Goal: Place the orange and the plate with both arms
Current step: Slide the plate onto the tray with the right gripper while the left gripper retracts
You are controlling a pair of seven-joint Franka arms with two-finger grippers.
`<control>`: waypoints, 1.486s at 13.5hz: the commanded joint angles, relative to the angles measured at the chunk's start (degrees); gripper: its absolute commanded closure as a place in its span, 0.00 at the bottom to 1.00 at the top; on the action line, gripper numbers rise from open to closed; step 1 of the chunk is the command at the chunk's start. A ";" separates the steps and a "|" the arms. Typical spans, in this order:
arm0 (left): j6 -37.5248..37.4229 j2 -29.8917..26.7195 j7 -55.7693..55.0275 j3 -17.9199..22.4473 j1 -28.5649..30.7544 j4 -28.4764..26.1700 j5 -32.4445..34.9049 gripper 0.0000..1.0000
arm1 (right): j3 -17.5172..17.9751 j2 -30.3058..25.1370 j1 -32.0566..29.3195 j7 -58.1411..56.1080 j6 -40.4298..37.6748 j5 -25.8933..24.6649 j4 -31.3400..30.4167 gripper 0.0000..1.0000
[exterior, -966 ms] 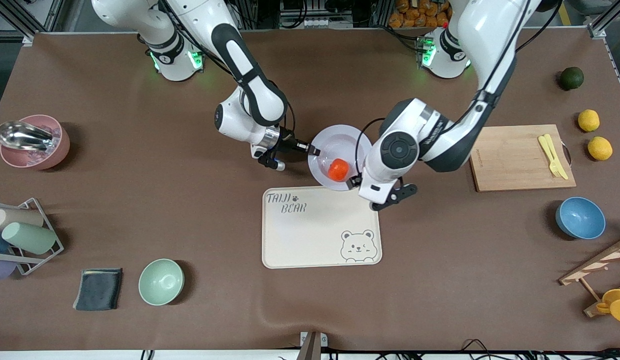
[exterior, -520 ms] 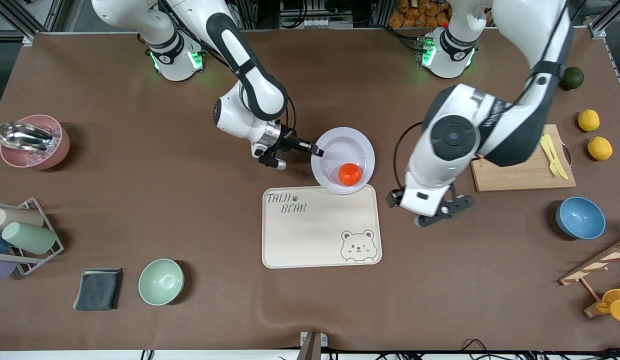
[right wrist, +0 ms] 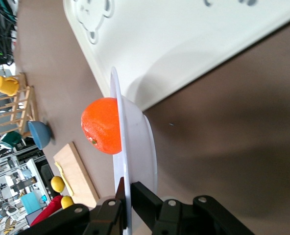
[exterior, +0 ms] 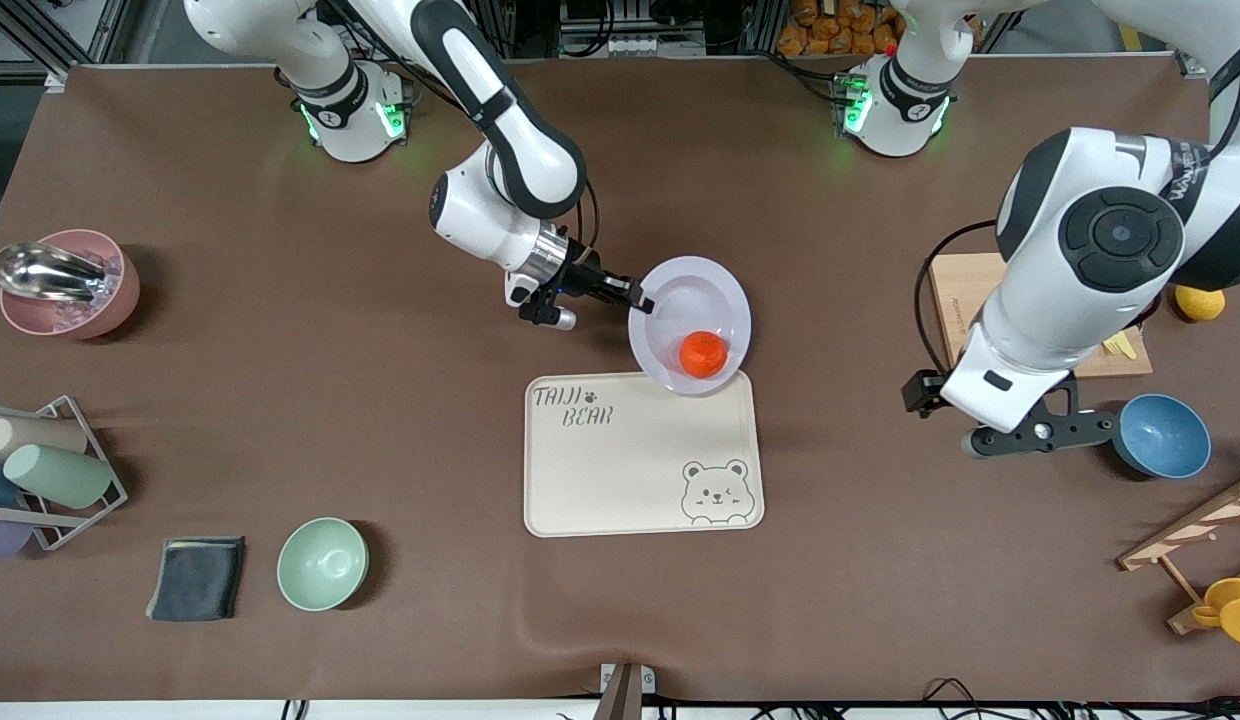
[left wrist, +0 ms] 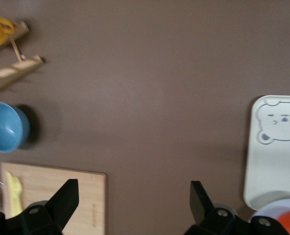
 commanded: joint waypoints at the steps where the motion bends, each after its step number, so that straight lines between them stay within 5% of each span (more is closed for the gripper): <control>1: -0.71 -0.77 4.71 -0.19 0.07 -0.68 3.68 0.00 | -0.33 -1.86 -1.22 -1.34 0.30 1.46 1.80 1.00; 4: -0.63 -0.77 9.19 -0.36 2.60 -0.68 6.31 0.00 | -0.24 0.06 -4.73 -1.07 -0.58 1.28 6.18 1.00; 10: -0.10 0.55 12.19 -0.63 7.97 -0.77 5.45 0.00 | -0.24 12.45 -11.94 -1.25 -7.15 1.11 19.02 1.00; 19: -8.88 -10.87 12.28 -0.63 14.39 -1.21 -14.39 0.00 | -0.24 18.36 -15.47 -4.58 -9.89 -1.09 20.09 0.98; 20: -9.15 -12.36 12.37 -0.54 14.31 -2.16 -15.12 0.00 | -0.24 18.18 -15.56 -4.15 -9.89 -1.09 20.18 0.18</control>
